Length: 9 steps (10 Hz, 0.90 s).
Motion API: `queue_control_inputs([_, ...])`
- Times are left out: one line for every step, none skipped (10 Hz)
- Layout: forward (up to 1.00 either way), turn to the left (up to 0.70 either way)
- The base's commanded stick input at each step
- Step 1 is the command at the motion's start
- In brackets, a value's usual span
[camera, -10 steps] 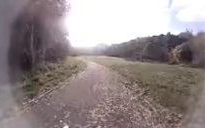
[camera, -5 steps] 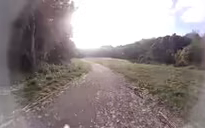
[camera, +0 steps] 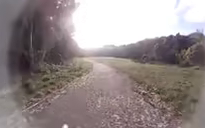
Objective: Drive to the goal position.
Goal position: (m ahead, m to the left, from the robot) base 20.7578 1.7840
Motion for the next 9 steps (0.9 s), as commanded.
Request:
queue_control_inputs([0.70, 0.00])
queue_control_inputs([0.70, 0.00])
queue_control_inputs([0.70, 0.00])
queue_control_inputs([0.70, 0.00])
queue_control_inputs([0.70, 0.00])
queue_control_inputs([0.70, 0.00])
queue_control_inputs([0.70, 0.00])
queue_control_inputs([0.70, 0.00])
queue_control_inputs([0.70, 0.00])
